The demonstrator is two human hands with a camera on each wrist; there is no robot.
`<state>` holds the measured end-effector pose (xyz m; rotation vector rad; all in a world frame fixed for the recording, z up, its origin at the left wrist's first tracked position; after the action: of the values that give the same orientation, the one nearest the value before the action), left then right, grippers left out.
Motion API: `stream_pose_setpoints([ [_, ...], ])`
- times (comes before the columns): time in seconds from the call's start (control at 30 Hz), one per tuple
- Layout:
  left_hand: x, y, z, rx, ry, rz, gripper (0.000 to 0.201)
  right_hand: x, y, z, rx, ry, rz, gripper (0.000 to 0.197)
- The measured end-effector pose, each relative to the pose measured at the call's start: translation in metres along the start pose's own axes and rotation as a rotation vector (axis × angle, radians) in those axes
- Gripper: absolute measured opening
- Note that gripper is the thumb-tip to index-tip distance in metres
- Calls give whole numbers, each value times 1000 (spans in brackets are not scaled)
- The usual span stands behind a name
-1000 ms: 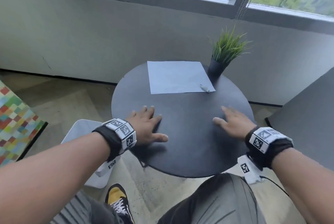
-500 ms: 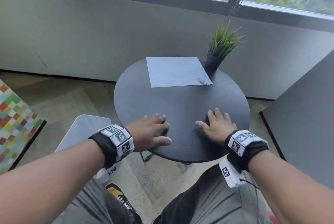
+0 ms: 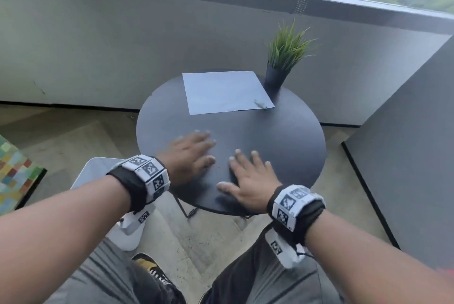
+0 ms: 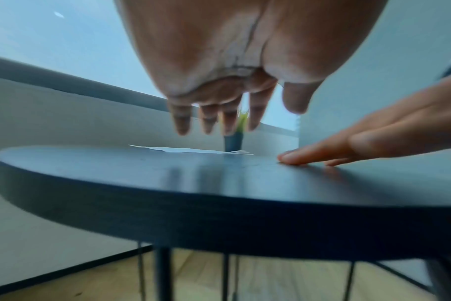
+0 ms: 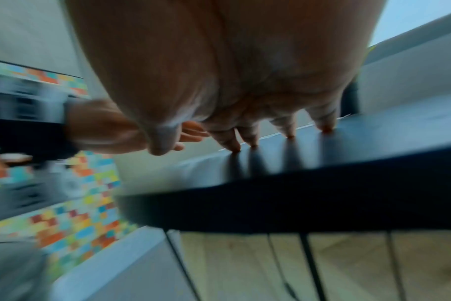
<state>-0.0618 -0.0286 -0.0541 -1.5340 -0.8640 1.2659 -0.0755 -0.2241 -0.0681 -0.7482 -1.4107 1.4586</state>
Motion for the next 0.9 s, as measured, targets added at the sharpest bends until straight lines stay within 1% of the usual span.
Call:
stream_pose_setpoints([
  [0.03,6,2,-3,35,-50,-74,66,15,-2,12,15,-120,-63,81],
  [0.07,5,3,-2,107,-16,-125,78,21,-7,23,20,-201,-143,76],
  [0.1,1,5,2,185,92,-111,93,15,-13,28,-18,-221,-234,71],
  [0.13,-5,6,9,243,207,-45,105,-5,-18,27,-99,-149,-319,69],
  [0.17,-8,5,15,268,279,41,107,-34,-23,23,-196,6,-377,69],
  [0.2,-8,2,21,228,301,150,101,-68,-26,20,-279,204,-378,72],
  [0.23,-1,-3,22,120,274,270,90,-98,-27,19,-313,395,-307,76],
  [0.27,10,-11,23,-35,212,379,77,-116,-25,21,-280,540,-213,79],
  [0.3,27,-19,24,-213,108,483,61,-121,-19,23,-229,614,-138,82],
  [0.33,48,-26,25,-383,-16,574,44,-113,-12,23,-190,631,-96,84],
  [0.37,75,-30,26,-540,-151,628,31,-94,-4,24,-176,613,-89,85],
  [0.4,106,-29,29,-666,-299,630,24,-67,3,27,-168,581,-92,86],
  [0.43,138,-23,31,-744,-449,597,27,-37,10,30,-169,537,-90,87],
  [0.47,168,-12,35,-753,-605,560,36,-7,16,33,-171,481,-82,88],
  [0.5,197,2,38,-700,-753,551,49,21,23,36,-172,404,-77,89],
  [0.53,216,16,42,-605,-866,519,60,47,28,39,-162,294,-101,90],
  [0.57,235,32,48,-487,-955,444,68,66,32,41,-145,159,-158,90],
  [0.6,253,46,55,-387,-1014,345,75,79,31,44,-127,35,-232,90],
  [0.63,268,56,62,-320,-1058,243,81,79,26,44,-148,-35,-314,91],
  [0.67,274,59,71,-264,-1105,161,87,67,19,42,-215,-16,-386,91],
  [0.7,281,63,78,-226,-1148,122,89,43,13,40,-314,82,-427,90],
  [0.73,287,67,85,-181,-1192,132,85,13,7,37,-395,228,-409,90],
  [0.77,291,72,90,-109,-1217,148,76,-17,1,37,-423,386,-338,93],
  [0.8,293,76,94,-31,-1222,143,66,-40,-3,38,-380,515,-240,97],
  [0.83,293,80,93,44,-1208,138,60,-51,-1,39,-308,584,-145,100],
  [0.87,287,81,91,104,-1187,126,57,-49,3,39,-246,593,-78,99],
  [0.9,283,83,91,140,-1180,145,56,-35,11,36,-219,566,-43,96],
])
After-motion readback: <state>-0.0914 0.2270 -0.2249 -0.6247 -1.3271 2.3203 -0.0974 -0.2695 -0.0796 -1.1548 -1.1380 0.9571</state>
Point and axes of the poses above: each hand's wrist, its own z-axis away from the middle knuckle, its own y-axis out of the palm, x = y × z, the point moved 3 cm from there along -z, towards the middle knuckle, and after that the axes turned 14 degrees about -x, right-handed, at the moved point
